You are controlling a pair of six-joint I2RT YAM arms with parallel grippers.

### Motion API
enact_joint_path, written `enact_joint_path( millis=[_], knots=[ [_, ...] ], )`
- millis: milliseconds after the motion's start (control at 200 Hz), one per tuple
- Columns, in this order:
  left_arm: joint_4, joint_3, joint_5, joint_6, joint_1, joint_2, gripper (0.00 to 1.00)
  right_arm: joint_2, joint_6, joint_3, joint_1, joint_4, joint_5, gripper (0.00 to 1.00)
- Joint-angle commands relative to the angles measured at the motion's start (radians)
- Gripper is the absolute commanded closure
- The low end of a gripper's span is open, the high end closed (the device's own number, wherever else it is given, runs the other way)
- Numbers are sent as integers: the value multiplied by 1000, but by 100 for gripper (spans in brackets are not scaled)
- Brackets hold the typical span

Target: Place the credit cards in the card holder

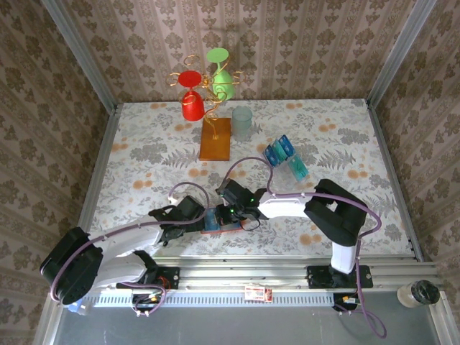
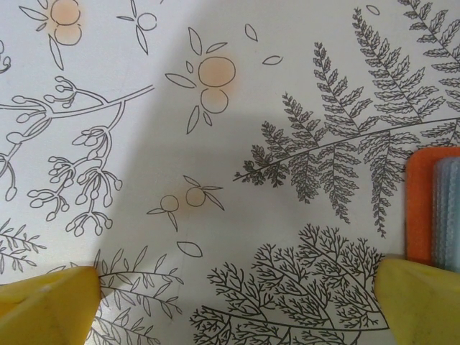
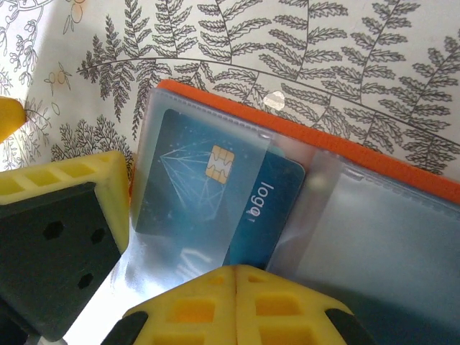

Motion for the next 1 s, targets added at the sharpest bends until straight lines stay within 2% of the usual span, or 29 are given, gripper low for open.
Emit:
enact_joint_path(
  millis=[0,260,615,995],
  knots=[
    [62,-21,63,23,13,41,0,30,-7,37,13,-41,-25,94],
    [41,-2,51,19,16,12,0,52,10,72,15,-34,-53,95],
    [-62,-2,-23,-20,41,-133,0,-65,-32,55,-7,-119,19,95],
    [-67,10,-13,-32,49,-32,0,-9,-34,74,-8,-131,23,98]
  ],
)
